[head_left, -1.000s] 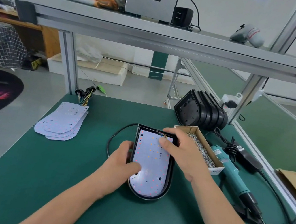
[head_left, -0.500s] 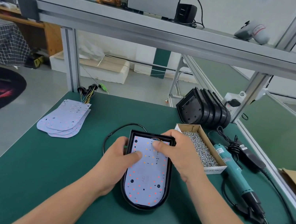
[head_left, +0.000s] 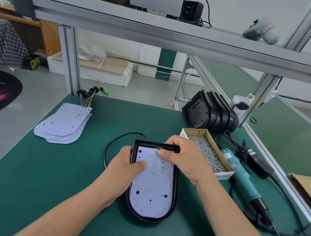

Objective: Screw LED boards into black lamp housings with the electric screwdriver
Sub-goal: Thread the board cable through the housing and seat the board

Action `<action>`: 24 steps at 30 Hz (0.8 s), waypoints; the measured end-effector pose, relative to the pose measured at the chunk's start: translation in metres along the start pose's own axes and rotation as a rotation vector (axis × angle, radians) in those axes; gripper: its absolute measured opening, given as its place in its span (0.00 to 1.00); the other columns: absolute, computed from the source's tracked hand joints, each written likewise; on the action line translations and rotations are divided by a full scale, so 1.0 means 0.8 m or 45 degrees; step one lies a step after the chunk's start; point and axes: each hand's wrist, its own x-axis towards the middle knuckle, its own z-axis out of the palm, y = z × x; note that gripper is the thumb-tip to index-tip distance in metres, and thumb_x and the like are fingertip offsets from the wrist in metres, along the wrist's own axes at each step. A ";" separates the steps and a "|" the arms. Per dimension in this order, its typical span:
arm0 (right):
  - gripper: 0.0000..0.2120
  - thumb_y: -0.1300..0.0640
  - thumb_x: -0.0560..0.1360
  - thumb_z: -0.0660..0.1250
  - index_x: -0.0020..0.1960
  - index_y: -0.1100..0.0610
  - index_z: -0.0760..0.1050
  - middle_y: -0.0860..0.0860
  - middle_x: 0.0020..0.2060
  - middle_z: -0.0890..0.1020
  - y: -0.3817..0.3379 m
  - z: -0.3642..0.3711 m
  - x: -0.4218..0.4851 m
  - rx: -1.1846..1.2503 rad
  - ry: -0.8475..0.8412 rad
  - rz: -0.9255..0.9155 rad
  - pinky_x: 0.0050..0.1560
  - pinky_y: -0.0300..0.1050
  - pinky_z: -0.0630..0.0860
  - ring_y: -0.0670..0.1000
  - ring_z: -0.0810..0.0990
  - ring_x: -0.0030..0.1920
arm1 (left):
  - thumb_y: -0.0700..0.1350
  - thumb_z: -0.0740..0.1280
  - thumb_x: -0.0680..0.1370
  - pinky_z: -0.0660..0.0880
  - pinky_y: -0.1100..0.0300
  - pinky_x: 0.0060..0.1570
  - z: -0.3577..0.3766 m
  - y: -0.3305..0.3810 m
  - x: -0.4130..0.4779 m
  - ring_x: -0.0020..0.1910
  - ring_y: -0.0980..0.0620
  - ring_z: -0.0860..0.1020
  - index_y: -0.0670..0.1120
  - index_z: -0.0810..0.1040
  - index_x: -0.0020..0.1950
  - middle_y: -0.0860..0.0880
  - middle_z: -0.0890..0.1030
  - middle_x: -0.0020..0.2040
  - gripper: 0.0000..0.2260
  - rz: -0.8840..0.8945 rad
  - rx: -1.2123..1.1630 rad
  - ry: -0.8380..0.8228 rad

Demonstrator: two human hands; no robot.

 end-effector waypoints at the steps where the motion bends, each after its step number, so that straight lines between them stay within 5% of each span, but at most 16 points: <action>1: 0.09 0.57 0.75 0.79 0.44 0.56 0.79 0.42 0.33 0.79 0.002 0.000 0.000 -0.024 -0.023 0.018 0.38 0.36 0.70 0.42 0.74 0.35 | 0.53 0.71 0.74 0.80 0.56 0.54 0.001 0.001 0.000 0.53 0.58 0.85 0.51 0.75 0.65 0.55 0.86 0.58 0.21 0.022 0.085 0.022; 6: 0.09 0.48 0.77 0.77 0.48 0.51 0.80 0.46 0.40 0.82 0.009 -0.002 -0.005 -0.318 -0.097 0.070 0.42 0.46 0.70 0.46 0.77 0.40 | 0.44 0.68 0.81 0.65 0.66 0.62 0.003 0.001 0.005 0.67 0.62 0.69 0.54 0.59 0.84 0.57 0.65 0.72 0.33 0.241 0.624 0.130; 10: 0.12 0.40 0.77 0.73 0.51 0.48 0.79 0.45 0.46 0.82 -0.001 0.002 -0.011 -0.683 0.024 0.007 0.48 0.48 0.74 0.50 0.79 0.49 | 0.38 0.65 0.81 0.57 0.63 0.70 0.001 -0.007 0.012 0.75 0.52 0.62 0.53 0.67 0.81 0.60 0.65 0.72 0.28 0.359 0.808 0.029; 17: 0.07 0.46 0.79 0.66 0.54 0.45 0.79 0.41 0.47 0.81 -0.016 -0.105 -0.048 -0.849 0.480 -0.029 0.52 0.49 0.78 0.44 0.80 0.48 | 0.39 0.70 0.78 0.61 0.59 0.73 -0.004 -0.004 0.017 0.76 0.54 0.65 0.53 0.69 0.80 0.56 0.69 0.72 0.30 0.292 0.708 0.010; 20: 0.15 0.47 0.80 0.64 0.65 0.47 0.77 0.44 0.55 0.79 0.008 -0.170 -0.072 -1.099 0.439 0.202 0.51 0.47 0.75 0.47 0.79 0.51 | 0.40 0.71 0.78 0.63 0.59 0.71 -0.002 0.002 0.012 0.74 0.59 0.65 0.58 0.69 0.80 0.60 0.68 0.71 0.32 0.275 0.628 0.013; 24: 0.28 0.35 0.77 0.64 0.72 0.47 0.70 0.49 0.62 0.76 0.061 -0.196 -0.111 -1.174 0.234 0.494 0.57 0.51 0.77 0.51 0.78 0.57 | 0.41 0.71 0.78 0.64 0.69 0.65 -0.001 0.006 0.007 0.71 0.71 0.63 0.62 0.70 0.76 0.65 0.68 0.71 0.30 0.327 0.566 0.006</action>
